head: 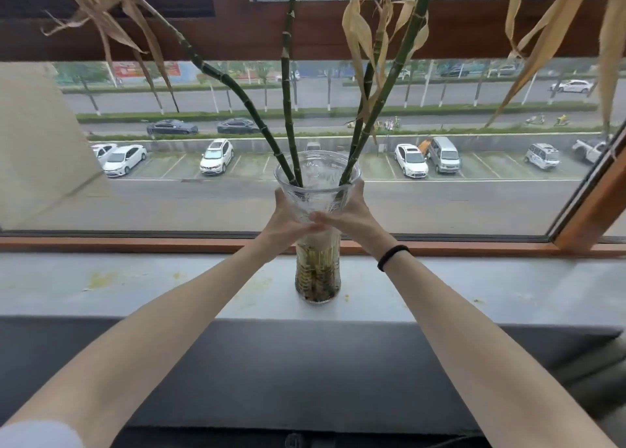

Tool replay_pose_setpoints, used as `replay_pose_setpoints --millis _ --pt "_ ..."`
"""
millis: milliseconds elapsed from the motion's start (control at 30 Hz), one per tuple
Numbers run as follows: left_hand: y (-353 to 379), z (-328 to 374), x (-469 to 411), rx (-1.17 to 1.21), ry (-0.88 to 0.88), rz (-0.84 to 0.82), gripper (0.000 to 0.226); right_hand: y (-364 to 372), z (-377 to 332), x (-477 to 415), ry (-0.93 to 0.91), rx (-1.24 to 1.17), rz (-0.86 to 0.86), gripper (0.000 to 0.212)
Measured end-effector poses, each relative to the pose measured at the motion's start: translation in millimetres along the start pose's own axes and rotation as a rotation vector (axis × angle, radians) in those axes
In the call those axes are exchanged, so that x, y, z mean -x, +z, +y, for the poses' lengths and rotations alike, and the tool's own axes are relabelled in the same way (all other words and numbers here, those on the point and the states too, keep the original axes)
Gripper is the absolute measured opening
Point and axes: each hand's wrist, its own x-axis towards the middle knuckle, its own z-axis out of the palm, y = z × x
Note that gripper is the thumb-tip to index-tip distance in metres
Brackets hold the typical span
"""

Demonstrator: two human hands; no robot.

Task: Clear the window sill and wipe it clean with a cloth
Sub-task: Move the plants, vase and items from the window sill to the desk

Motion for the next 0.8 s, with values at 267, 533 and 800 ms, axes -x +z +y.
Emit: replay_pose_setpoints --millis 267,533,800 --pt "-4.3 4.0 -2.2 0.010 -0.013 0.114 0.103 -2.9 -13.9 -6.5 0.009 0.042 0.013 0.085" --pt "-28.1 55.5 33.9 -0.028 0.040 0.233 0.107 5.5 -57.3 -0.3 -0.086 0.036 -0.055 0.089" --pt "-48.9 89.3 124.5 -0.122 -0.011 0.385 0.106 42.2 -84.9 42.2 -0.156 -0.155 -0.234 0.090"
